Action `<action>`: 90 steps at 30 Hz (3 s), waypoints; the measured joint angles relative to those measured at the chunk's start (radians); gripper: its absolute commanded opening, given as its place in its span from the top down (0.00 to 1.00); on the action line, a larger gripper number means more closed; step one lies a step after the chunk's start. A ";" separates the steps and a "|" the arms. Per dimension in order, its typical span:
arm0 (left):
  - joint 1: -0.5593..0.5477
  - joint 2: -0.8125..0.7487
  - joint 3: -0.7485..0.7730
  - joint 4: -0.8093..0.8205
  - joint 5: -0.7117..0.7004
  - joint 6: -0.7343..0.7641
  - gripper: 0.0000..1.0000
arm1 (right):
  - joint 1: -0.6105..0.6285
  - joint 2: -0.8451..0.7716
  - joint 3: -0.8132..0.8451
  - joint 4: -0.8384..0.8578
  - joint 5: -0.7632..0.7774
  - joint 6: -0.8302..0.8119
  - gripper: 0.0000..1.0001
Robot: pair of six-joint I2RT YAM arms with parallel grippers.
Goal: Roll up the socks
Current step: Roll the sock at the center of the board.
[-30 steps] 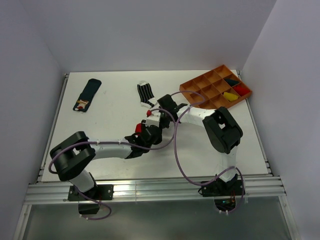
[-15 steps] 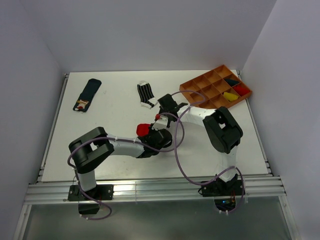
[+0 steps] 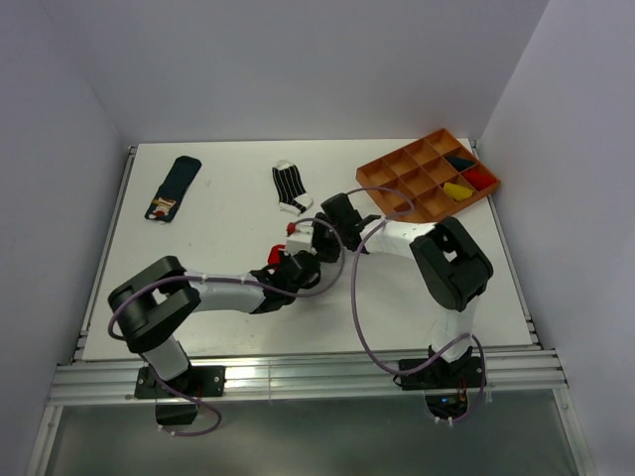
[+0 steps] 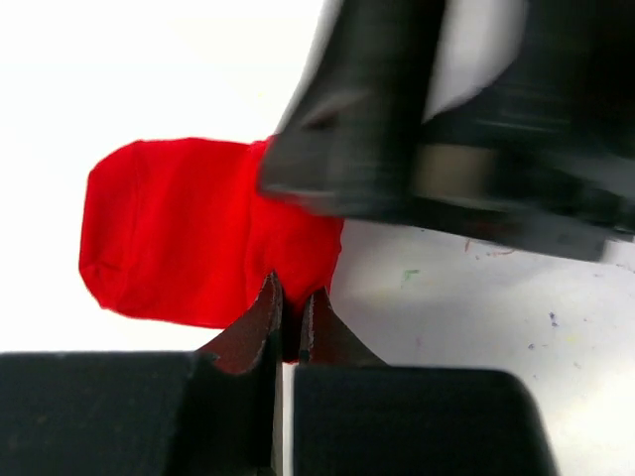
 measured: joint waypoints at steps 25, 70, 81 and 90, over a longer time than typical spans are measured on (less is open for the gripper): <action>0.528 -0.039 -0.328 0.539 0.940 -0.418 1.00 | -0.016 0.019 -0.093 0.279 -0.075 0.070 0.35; 0.014 -0.110 0.013 -0.065 0.038 -0.097 0.38 | 0.018 0.072 0.108 -0.050 0.020 -0.034 1.00; -0.006 0.032 0.076 -0.094 -0.060 -0.060 0.40 | 0.019 0.072 0.113 -0.063 0.019 -0.034 1.00; -0.006 0.099 0.120 -0.127 -0.119 -0.057 0.78 | 0.017 0.072 0.117 -0.064 0.025 -0.035 1.00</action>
